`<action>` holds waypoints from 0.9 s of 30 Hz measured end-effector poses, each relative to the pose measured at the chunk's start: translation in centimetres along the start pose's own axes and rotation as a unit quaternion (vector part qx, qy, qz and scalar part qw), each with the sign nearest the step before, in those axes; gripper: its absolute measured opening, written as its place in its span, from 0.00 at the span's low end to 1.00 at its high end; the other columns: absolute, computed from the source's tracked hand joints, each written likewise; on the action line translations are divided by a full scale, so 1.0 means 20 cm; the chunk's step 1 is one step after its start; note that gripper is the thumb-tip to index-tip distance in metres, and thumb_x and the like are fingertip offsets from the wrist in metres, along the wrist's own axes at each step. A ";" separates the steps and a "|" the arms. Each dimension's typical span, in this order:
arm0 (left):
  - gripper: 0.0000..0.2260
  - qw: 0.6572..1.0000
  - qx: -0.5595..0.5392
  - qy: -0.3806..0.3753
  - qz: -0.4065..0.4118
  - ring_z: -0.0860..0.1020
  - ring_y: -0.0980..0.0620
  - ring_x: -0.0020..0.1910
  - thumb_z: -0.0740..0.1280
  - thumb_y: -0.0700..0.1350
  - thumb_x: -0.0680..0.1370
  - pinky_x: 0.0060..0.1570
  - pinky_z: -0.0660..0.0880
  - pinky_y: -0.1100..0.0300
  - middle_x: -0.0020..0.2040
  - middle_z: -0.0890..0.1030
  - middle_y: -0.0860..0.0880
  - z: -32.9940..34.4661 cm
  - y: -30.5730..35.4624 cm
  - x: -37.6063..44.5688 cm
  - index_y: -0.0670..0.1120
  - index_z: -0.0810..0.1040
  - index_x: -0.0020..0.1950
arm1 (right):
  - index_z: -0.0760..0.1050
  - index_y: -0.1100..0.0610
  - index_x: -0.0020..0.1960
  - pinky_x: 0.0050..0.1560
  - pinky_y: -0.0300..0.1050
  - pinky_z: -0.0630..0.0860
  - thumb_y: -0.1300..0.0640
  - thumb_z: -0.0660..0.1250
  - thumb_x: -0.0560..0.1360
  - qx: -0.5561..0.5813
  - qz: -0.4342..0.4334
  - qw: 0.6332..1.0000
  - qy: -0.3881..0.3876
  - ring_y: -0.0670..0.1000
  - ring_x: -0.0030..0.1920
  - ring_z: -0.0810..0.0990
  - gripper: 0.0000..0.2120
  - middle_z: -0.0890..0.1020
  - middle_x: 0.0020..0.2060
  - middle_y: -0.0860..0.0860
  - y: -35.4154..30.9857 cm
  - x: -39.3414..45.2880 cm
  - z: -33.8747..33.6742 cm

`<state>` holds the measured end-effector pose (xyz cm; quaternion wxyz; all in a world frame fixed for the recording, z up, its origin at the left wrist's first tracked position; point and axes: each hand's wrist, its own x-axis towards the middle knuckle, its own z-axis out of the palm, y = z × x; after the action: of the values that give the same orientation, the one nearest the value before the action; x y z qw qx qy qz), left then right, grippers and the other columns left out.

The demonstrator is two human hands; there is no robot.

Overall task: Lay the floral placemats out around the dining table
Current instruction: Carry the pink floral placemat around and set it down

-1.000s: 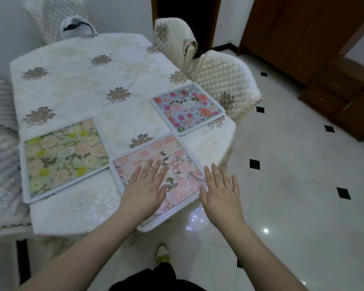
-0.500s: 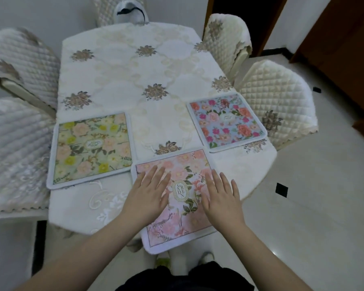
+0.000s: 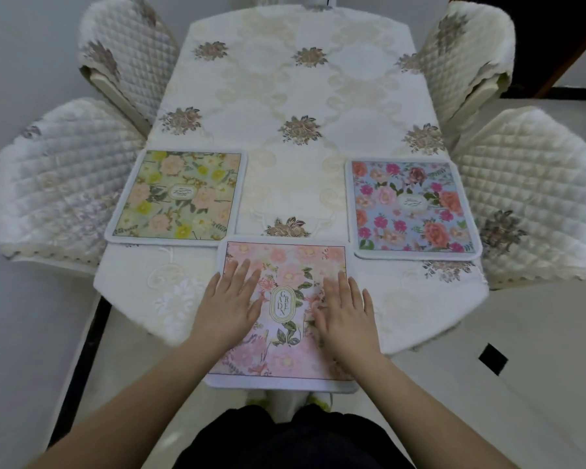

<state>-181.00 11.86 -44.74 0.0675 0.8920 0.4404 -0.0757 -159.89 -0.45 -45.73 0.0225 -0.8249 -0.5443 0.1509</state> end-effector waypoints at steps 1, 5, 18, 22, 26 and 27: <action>0.30 1.000 -0.011 -0.006 -0.011 0.48 0.47 0.80 0.42 0.61 0.80 0.76 0.46 0.47 0.81 0.52 0.48 0.02 0.00 -0.01 0.51 0.55 0.80 | 0.63 0.55 0.76 0.73 0.61 0.57 0.45 0.53 0.77 0.002 -0.005 1.000 -0.004 0.61 0.75 0.63 0.30 0.63 0.75 0.60 0.00 0.00 0.01; 0.32 0.999 -0.034 -0.024 -0.031 0.44 0.50 0.79 0.39 0.63 0.79 0.76 0.44 0.48 0.81 0.48 0.50 0.10 -0.04 -0.03 0.53 0.53 0.80 | 0.65 0.55 0.75 0.72 0.62 0.58 0.45 0.51 0.77 0.009 -0.017 1.000 -0.018 0.62 0.75 0.62 0.29 0.63 0.76 0.60 0.00 0.01 0.07; 0.30 0.987 -0.123 -0.031 -0.097 0.42 0.41 0.79 0.45 0.69 0.77 0.74 0.50 0.47 0.80 0.41 0.39 0.24 -0.13 -0.10 0.64 0.48 0.79 | 0.46 0.48 0.80 0.76 0.55 0.45 0.30 0.46 0.76 0.059 0.070 0.996 -0.015 0.60 0.78 0.43 0.38 0.43 0.78 0.62 0.06 -0.03 0.13; 0.32 0.970 -0.204 -0.029 -0.128 0.47 0.41 0.79 0.49 0.67 0.76 0.74 0.53 0.46 0.80 0.46 0.37 0.22 -0.10 -0.10 0.58 0.58 0.79 | 0.46 0.50 0.80 0.76 0.55 0.46 0.36 0.54 0.79 0.103 0.095 0.989 -0.047 0.61 0.78 0.47 0.36 0.45 0.78 0.62 0.04 -0.06 0.11; 0.24 0.942 -0.302 0.003 -0.149 0.55 0.45 0.78 0.62 0.53 0.81 0.75 0.58 0.46 0.81 0.48 0.43 0.18 -0.10 -0.11 0.55 0.64 0.76 | 0.55 0.53 0.78 0.76 0.54 0.46 0.40 0.59 0.79 0.169 0.104 0.980 -0.002 0.60 0.78 0.50 0.33 0.51 0.78 0.62 0.02 -0.07 0.08; 0.23 0.929 -0.337 0.011 -0.153 0.61 0.50 0.76 0.63 0.52 0.81 0.72 0.63 0.46 0.81 0.49 0.47 0.16 -0.09 -0.11 0.56 0.64 0.76 | 0.57 0.54 0.78 0.76 0.54 0.47 0.42 0.60 0.79 0.186 0.104 0.977 0.015 0.60 0.78 0.51 0.32 0.53 0.78 0.62 0.01 -0.07 0.07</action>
<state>-184.09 10.66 -47.45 0.3467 0.7393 0.5720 0.0776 -160.58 -2.06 -46.88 0.1678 -0.8607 -0.4175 0.2381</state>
